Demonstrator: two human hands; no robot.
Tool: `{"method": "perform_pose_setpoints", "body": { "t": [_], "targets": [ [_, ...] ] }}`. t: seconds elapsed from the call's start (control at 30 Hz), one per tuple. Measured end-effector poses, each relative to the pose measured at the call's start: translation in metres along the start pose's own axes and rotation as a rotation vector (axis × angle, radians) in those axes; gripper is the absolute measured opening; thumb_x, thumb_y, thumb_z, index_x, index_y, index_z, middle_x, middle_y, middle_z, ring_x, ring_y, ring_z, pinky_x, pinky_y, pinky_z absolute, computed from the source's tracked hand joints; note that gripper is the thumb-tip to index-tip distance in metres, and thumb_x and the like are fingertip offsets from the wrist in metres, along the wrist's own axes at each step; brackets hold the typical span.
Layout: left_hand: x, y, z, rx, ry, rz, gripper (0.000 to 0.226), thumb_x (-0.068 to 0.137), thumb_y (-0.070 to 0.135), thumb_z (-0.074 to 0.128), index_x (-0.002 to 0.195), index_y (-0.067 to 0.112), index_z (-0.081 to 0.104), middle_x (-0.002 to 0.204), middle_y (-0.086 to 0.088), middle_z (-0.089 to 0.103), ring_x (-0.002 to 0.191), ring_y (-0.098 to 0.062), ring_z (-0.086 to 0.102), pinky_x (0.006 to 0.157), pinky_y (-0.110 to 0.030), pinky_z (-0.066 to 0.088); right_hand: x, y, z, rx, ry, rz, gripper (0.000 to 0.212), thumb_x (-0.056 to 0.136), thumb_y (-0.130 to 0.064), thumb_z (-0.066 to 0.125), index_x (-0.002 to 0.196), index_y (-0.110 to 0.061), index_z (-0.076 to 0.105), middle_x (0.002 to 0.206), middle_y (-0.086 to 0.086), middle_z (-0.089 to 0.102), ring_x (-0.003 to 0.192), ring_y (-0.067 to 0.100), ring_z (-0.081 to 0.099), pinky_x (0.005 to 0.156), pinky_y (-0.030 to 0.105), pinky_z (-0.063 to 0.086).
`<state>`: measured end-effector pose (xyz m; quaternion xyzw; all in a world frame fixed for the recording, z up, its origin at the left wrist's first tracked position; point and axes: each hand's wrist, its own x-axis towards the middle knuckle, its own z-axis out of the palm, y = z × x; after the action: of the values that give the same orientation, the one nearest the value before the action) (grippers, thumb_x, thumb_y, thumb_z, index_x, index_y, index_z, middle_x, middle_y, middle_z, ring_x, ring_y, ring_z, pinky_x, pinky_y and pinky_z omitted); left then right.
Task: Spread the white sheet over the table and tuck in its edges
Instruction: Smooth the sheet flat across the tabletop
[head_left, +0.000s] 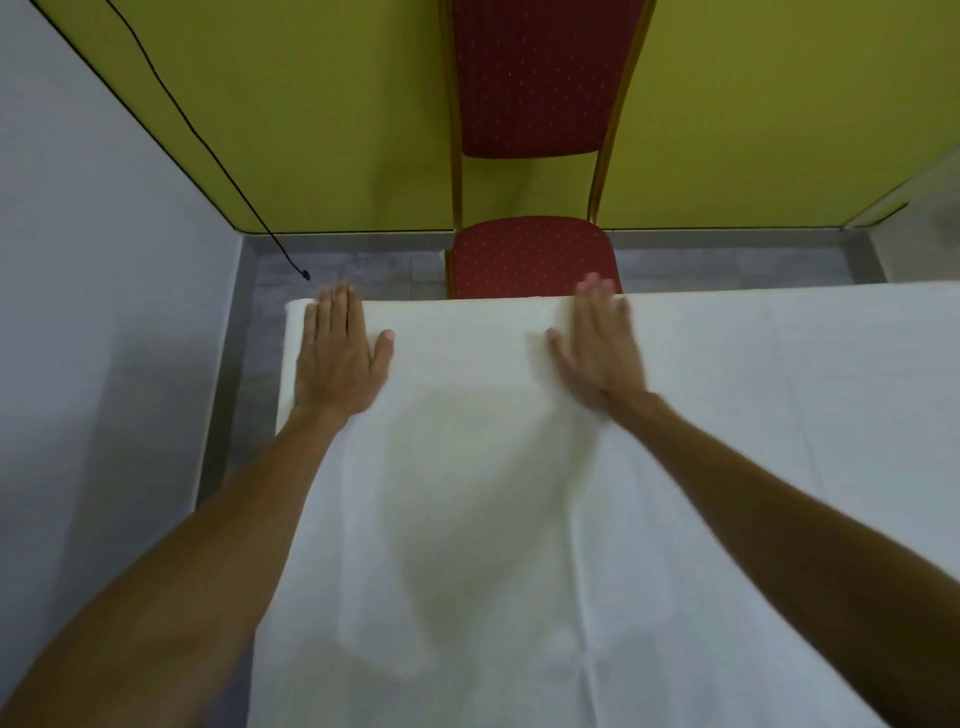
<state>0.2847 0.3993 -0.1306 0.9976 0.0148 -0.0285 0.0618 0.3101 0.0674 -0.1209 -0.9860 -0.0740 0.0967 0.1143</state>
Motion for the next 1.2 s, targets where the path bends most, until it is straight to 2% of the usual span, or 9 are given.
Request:
{"method": "perform_pose_setpoints", "body": {
  "t": [0.1, 0.27, 0.37, 0.47, 0.63, 0.73, 0.87, 1.03, 1.2],
  "targets": [
    [0.0, -0.001, 0.003, 0.016, 0.004, 0.014, 0.077, 0.1, 0.054, 0.014, 0.155, -0.001, 0.012, 0.163, -0.021, 0.014, 0.152, -0.034, 0.01, 0.125, -0.045, 0.007, -0.005, -0.052, 0.023, -0.009, -0.006, -0.116, 0.083, 0.099, -0.058, 0.008, 0.16, -0.001, 0.006, 0.169, 0.016, 0.0, 0.157, 0.03, -0.003, 0.128, 0.047, -0.002],
    [-0.001, 0.022, -0.004, -0.029, 0.031, 0.015, 0.068, 0.097, 0.034, 0.022, 0.153, -0.006, 0.015, 0.161, -0.026, 0.016, 0.151, -0.037, 0.013, 0.124, -0.046, 0.009, -0.013, -0.008, 0.015, -0.02, -0.008, -0.175, 0.083, 0.1, -0.06, 0.009, 0.161, -0.003, 0.009, 0.17, 0.014, 0.003, 0.158, 0.029, 0.0, 0.128, 0.045, -0.002],
    [-0.008, 0.1, -0.005, -0.156, 0.092, 0.087, 0.065, 0.092, 0.013, 0.036, 0.152, -0.006, 0.02, 0.161, -0.023, 0.018, 0.151, -0.035, 0.013, 0.124, -0.043, 0.012, -0.015, 0.007, 0.011, 0.073, 0.016, -0.184, 0.071, 0.103, -0.046, 0.011, 0.16, -0.003, 0.015, 0.169, 0.015, 0.011, 0.158, 0.028, 0.004, 0.127, 0.038, -0.003],
    [-0.013, 0.207, 0.003, -0.267, 0.052, 0.222, 0.062, 0.097, 0.021, 0.031, 0.154, -0.001, 0.021, 0.163, -0.018, 0.018, 0.153, -0.03, 0.011, 0.125, -0.043, 0.012, -0.017, 0.021, 0.0, 0.137, 0.054, -0.081, 0.069, 0.102, -0.038, 0.005, 0.159, -0.001, 0.017, 0.169, 0.016, 0.012, 0.158, 0.029, 0.004, 0.126, 0.038, -0.006],
    [-0.013, 0.319, 0.029, -0.258, -0.04, 0.097, 0.062, 0.1, 0.033, 0.011, 0.156, 0.007, 0.017, 0.165, -0.011, 0.013, 0.154, -0.025, 0.004, 0.125, -0.042, 0.002, -0.019, 0.103, -0.019, 0.059, -0.006, -0.141, 0.082, 0.092, -0.048, -0.009, 0.161, -0.007, 0.01, 0.17, 0.011, 0.004, 0.158, 0.027, -0.002, 0.127, 0.043, -0.005],
    [-0.014, 0.325, 0.041, -0.092, -0.024, 0.066, 0.071, 0.101, 0.05, 0.01, 0.157, 0.007, 0.016, 0.165, -0.01, 0.01, 0.154, -0.026, 0.005, 0.125, -0.045, 0.006, -0.014, 0.148, -0.026, 0.009, -0.045, -0.204, 0.077, 0.099, -0.056, -0.002, 0.162, -0.012, 0.006, 0.171, 0.006, 0.002, 0.158, 0.023, -0.003, 0.128, 0.045, -0.003],
    [-0.012, 0.322, 0.048, -0.025, -0.005, 0.068, 0.073, 0.101, 0.052, 0.013, 0.158, 0.007, 0.012, 0.166, -0.009, 0.008, 0.154, -0.025, 0.003, 0.125, -0.043, 0.005, -0.021, 0.249, -0.049, -0.073, -0.024, -0.152, 0.074, 0.106, -0.059, 0.014, 0.163, -0.013, 0.002, 0.171, 0.003, -0.003, 0.158, 0.019, -0.006, 0.128, 0.046, -0.002],
    [-0.012, 0.322, 0.053, 0.017, 0.033, 0.096, 0.072, 0.102, 0.051, 0.017, 0.156, 0.004, 0.016, 0.165, -0.013, 0.013, 0.153, -0.03, 0.01, 0.124, -0.047, 0.013, -0.04, 0.386, -0.094, -0.108, -0.048, 0.023, 0.086, 0.098, -0.07, 0.003, 0.163, -0.013, -0.001, 0.171, 0.004, -0.006, 0.157, 0.017, -0.009, 0.127, 0.044, -0.005],
    [-0.012, 0.337, 0.047, -0.007, 0.045, 0.041, 0.07, 0.097, 0.04, 0.02, 0.153, -0.002, 0.024, 0.162, -0.019, 0.019, 0.151, -0.035, 0.014, 0.123, -0.05, 0.011, -0.039, 0.339, -0.086, 0.016, 0.015, 0.021, 0.083, 0.1, -0.061, 0.008, 0.161, -0.006, 0.002, 0.171, 0.01, -0.003, 0.158, 0.024, -0.005, 0.126, 0.044, -0.007]
  ]
}}
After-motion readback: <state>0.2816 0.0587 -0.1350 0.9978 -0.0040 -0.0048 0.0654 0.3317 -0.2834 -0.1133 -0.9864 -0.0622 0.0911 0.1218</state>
